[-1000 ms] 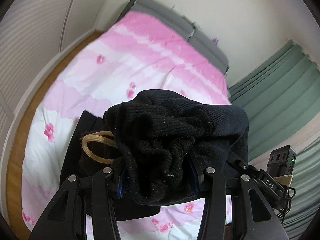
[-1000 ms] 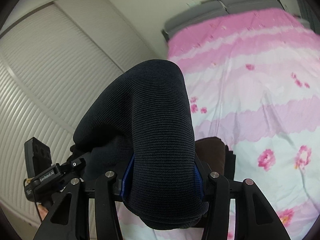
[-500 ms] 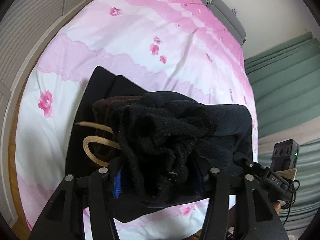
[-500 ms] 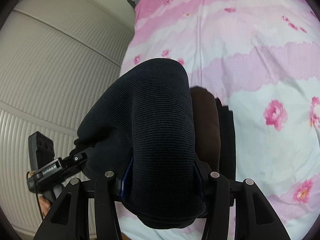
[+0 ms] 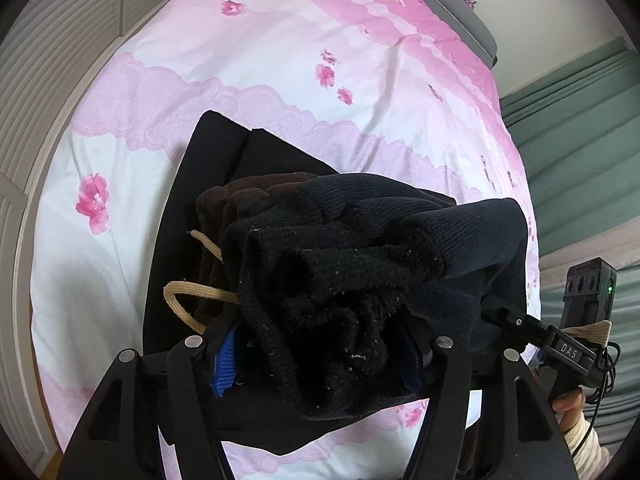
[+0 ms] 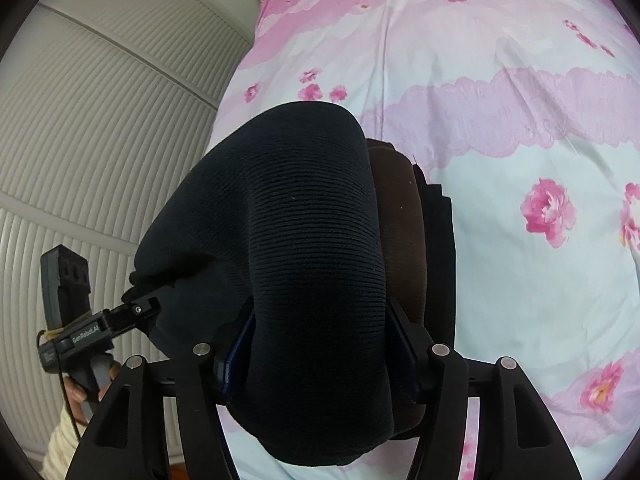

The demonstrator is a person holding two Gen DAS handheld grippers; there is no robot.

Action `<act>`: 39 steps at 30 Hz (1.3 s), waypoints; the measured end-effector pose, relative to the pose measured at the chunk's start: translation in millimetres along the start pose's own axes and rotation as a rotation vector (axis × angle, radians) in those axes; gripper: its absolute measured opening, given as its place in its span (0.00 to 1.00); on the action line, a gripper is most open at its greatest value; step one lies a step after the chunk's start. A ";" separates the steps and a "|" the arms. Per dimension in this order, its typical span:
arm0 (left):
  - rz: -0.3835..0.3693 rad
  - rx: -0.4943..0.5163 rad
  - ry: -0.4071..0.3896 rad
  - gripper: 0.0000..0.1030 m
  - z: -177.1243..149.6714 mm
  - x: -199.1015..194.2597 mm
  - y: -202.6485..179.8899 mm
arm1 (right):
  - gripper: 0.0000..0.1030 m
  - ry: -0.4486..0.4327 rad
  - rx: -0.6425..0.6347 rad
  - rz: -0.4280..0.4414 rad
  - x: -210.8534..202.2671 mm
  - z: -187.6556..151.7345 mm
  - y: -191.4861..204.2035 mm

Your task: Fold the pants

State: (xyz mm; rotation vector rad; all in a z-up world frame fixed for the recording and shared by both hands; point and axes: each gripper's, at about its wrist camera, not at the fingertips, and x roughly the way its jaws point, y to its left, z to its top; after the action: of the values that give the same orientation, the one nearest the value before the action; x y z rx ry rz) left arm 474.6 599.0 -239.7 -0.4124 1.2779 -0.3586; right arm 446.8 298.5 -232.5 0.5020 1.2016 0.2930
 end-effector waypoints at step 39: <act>0.344 0.379 -0.563 1.00 -248.5 -135.3 -336.2 | 0.85 -0.446 -0.340 -0.315 -329.3 -159.1 -40.9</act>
State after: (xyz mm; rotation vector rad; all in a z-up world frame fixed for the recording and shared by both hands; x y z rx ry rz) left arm 190.0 345.8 -20.6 0.0393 0.6878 -0.1661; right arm 182.9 141.9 -29.3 0.0680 0.7584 0.1015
